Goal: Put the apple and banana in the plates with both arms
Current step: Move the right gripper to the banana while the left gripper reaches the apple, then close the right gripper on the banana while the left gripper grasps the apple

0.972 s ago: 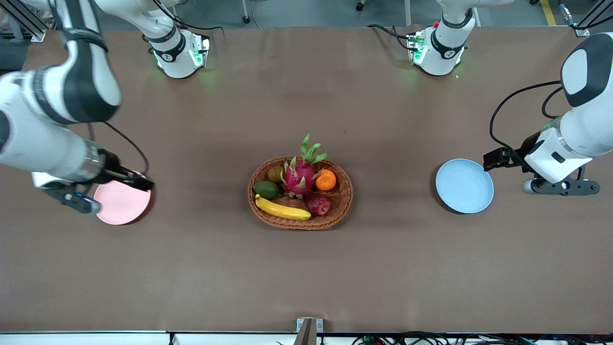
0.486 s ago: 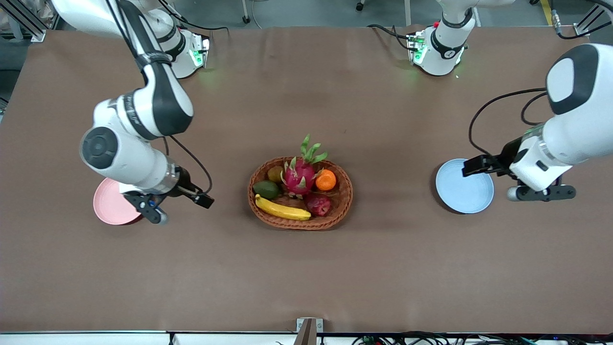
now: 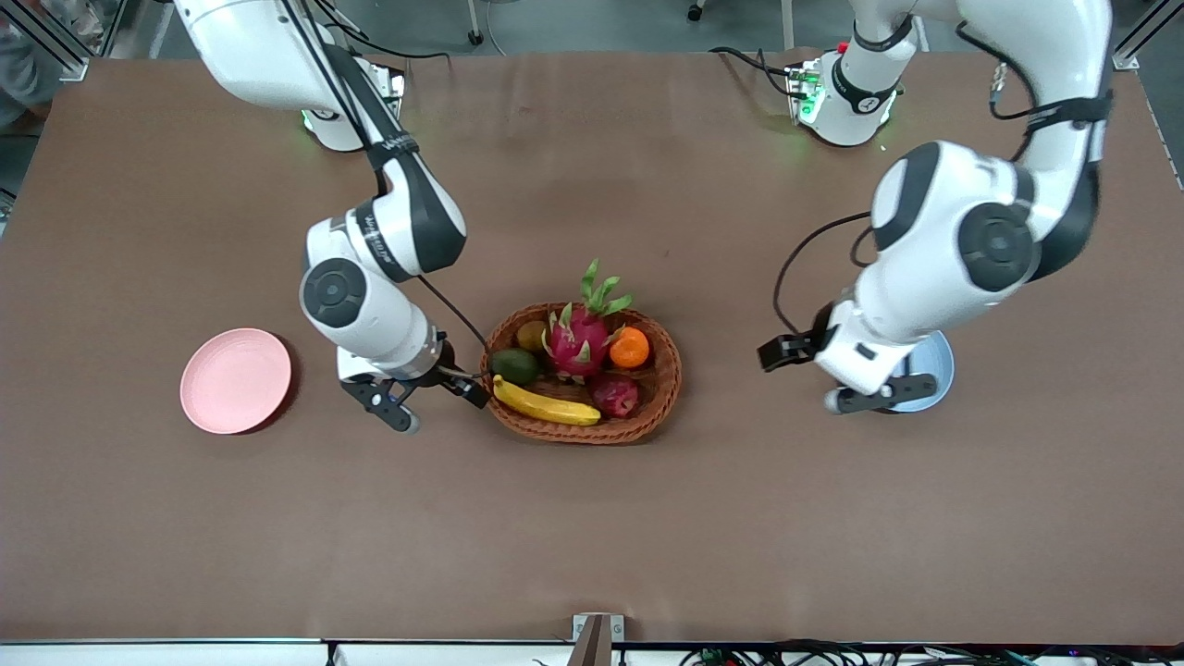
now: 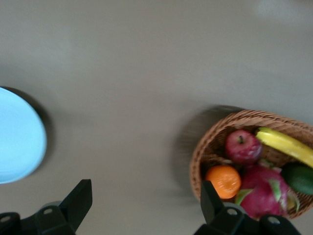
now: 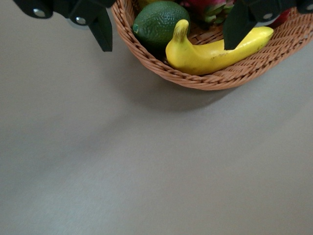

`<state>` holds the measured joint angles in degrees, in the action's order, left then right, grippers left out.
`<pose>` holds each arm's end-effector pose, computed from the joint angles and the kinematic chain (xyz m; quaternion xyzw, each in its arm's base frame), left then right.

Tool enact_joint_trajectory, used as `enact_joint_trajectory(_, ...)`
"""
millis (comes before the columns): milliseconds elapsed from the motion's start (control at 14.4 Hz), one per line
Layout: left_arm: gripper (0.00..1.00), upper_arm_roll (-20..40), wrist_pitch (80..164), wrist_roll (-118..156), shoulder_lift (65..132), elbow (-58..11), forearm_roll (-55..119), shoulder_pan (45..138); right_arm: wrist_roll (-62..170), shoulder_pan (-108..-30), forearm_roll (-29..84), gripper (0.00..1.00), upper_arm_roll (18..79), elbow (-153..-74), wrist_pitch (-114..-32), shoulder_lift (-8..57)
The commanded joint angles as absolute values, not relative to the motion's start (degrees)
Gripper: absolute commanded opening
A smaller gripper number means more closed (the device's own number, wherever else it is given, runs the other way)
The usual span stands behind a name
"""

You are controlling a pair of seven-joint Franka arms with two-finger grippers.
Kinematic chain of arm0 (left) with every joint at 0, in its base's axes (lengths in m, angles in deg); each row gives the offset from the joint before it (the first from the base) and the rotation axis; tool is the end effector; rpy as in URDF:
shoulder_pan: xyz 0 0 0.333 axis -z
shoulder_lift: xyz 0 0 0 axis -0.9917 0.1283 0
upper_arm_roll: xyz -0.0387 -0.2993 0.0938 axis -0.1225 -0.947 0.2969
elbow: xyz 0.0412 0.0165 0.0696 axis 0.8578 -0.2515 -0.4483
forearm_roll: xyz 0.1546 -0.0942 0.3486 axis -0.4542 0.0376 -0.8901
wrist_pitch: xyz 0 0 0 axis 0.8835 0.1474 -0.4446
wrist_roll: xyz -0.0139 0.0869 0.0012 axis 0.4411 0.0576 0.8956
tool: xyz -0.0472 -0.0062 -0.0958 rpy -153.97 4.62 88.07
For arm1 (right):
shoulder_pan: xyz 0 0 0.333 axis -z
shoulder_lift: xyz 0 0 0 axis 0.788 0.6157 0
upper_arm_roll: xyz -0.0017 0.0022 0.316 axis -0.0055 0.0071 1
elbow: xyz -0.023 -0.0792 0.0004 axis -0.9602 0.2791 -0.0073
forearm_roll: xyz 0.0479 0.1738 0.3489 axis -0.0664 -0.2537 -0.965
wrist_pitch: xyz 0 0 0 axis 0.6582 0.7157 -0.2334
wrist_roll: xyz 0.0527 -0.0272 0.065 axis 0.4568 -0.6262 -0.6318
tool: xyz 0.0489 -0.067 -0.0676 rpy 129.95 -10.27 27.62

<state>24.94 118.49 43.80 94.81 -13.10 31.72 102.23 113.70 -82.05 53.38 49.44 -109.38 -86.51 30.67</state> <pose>0.6210 -0.2648 0.4311 0.9908 0.1074 -0.0214 0.0789 0.6176 0.3055 0.3155 -0.9510 0.3014 0.0067 0.0687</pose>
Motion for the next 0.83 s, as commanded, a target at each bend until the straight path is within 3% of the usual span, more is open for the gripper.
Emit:
enact_joint_trajectory(0,0.98,25.4,122.0,48.5,97.8,-12.3,32.3,104.9,114.4,-83.4,52.4,0.96,48.8,-112.0,-88.7,30.1)
enact_joint_trajectory(486,0.96,25.4,130.3,56.1,103.2,-12.2,33.1,109.6,116.2,-85.5,52.5,0.69,48.7,-112.0,-90.9,32.5)
enact_joint_trajectory(764,0.96,25.4,133.9,57.6,107.3,-10.1,36.1,111.6,116.2,-85.7,52.5,0.61,48.7,-112.0,-91.9,33.1)
